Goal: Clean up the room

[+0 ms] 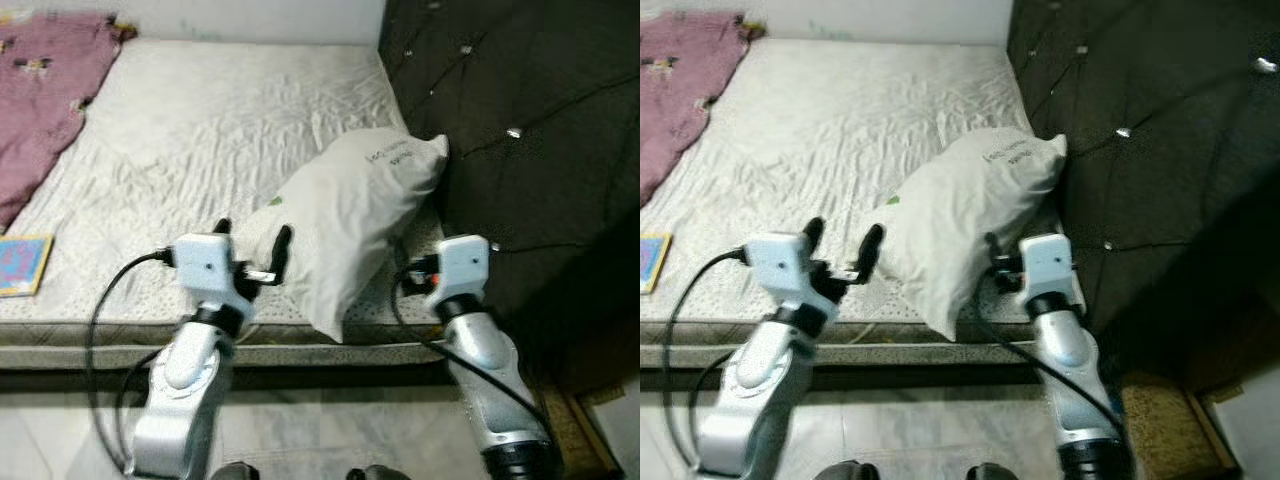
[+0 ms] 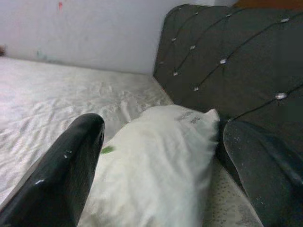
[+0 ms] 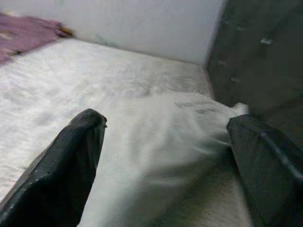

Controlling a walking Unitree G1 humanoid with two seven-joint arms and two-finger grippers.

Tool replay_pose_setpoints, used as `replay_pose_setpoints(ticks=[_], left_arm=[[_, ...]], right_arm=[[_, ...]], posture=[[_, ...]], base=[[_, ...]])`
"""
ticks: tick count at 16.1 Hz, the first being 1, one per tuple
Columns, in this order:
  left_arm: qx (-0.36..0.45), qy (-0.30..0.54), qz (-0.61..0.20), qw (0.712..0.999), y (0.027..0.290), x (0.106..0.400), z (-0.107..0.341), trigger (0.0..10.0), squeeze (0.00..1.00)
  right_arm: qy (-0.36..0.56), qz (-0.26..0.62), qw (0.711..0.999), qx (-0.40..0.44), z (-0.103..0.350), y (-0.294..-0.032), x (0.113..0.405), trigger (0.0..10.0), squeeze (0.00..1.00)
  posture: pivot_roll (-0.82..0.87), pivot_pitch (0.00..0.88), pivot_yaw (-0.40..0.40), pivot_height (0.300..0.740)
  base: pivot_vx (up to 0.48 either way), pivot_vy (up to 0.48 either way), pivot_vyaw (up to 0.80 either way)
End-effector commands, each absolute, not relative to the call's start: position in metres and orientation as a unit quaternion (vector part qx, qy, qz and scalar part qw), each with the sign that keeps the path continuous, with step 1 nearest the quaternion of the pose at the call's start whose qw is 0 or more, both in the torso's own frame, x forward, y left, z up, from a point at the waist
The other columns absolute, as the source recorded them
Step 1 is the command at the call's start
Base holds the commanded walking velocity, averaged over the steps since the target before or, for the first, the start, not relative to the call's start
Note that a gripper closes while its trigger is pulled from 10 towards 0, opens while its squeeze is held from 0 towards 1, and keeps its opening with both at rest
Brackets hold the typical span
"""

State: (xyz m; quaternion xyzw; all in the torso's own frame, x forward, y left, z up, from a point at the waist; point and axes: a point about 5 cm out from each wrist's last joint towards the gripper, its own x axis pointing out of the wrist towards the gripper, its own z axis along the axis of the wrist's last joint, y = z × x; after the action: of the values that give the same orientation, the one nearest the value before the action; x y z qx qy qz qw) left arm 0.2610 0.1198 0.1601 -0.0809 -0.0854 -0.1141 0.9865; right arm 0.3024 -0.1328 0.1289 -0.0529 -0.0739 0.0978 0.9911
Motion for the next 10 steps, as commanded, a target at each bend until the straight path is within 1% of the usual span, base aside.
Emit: replay_pose_setpoints(ticks=[1,5,10], left_arm=[[-0.088,-0.095,-0.131,0.983,0.1148,0.258,0.1648,10.0,0.0],[-0.092,-0.098,-0.136,0.982,0.1135,0.257,0.1655,10.0,0.0],[-0.093,-0.099,-0.142,0.98,0.1135,0.2574,0.1662,10.0,0.0]], right_arm=[[-0.075,0.094,0.991,-0.056,0.1306,-0.1359,0.3023,10.0,0.0],[-0.074,0.093,0.991,-0.055,0.1302,-0.1361,0.3025,10.0,0.0],[-0.074,0.092,0.991,-0.055,0.1299,-0.136,0.3024,10.0,0.0]], posture=[[-0.07,0.153,-0.024,0.74],[-0.07,0.156,-0.023,0.74],[-0.07,0.154,-0.02,0.74]], base=[[0.3,0.0,0.0],[0.393,0.0,0.0],[0.472,0.0,0.0]])
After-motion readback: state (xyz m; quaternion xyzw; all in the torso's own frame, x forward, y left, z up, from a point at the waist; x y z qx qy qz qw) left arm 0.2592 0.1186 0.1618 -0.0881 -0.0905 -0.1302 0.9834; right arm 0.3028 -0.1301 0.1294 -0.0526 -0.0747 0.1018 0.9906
